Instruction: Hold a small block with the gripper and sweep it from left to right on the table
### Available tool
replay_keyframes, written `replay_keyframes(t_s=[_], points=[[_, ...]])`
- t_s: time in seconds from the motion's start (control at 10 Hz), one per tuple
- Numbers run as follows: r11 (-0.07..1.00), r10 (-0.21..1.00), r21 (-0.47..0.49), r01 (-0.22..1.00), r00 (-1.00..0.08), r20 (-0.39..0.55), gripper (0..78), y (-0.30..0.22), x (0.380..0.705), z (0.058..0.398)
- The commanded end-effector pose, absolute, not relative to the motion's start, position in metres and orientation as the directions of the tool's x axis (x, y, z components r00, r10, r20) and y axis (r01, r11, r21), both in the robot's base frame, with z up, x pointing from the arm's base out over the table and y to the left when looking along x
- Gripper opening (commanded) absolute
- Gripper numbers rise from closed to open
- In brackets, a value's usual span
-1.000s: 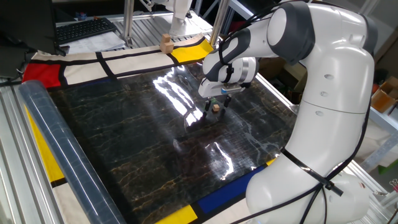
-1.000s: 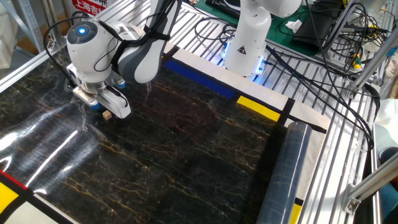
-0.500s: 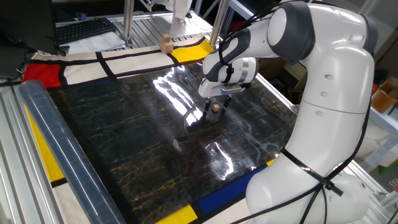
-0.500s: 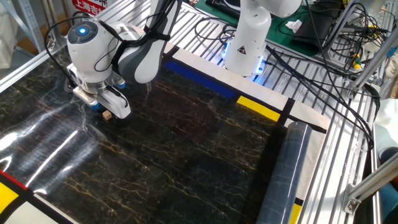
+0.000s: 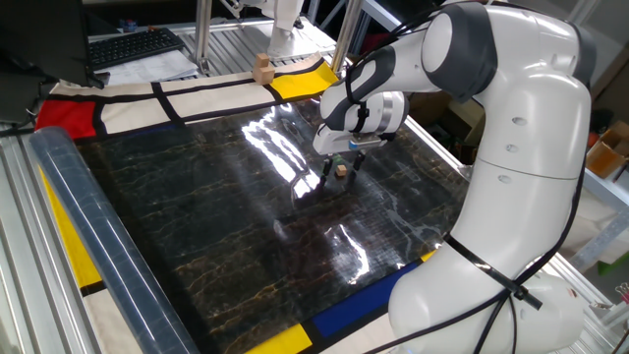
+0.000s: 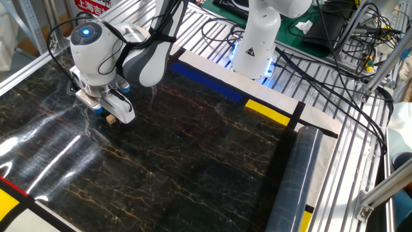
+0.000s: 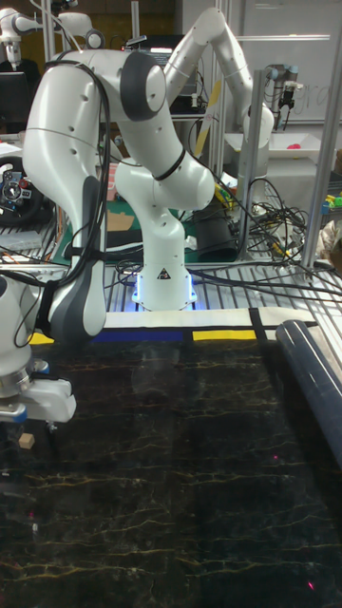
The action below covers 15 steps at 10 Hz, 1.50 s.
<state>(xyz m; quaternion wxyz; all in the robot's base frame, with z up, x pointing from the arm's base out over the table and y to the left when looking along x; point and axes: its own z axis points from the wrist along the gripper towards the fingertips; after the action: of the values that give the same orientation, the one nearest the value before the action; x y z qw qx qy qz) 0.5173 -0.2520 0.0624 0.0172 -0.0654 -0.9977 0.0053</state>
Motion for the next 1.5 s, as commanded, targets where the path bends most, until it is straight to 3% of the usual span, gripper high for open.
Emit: replay_keyframes(t_s=[0.1,0.4,0.5,1.5], points=[[0.991,0.131,-0.013,0.131,-0.991,0.031,77.4,-0.2525,0.518,0.0635],[0.992,0.126,-0.014,0.126,-0.992,0.031,77.4,-0.2526,0.518,0.0636],[0.992,0.127,-0.014,0.126,-0.991,0.031,1.1,-0.2526,0.518,0.0636],[0.992,0.127,-0.014,0.126,-0.991,0.031,1.1,-0.2526,0.518,0.0636]])
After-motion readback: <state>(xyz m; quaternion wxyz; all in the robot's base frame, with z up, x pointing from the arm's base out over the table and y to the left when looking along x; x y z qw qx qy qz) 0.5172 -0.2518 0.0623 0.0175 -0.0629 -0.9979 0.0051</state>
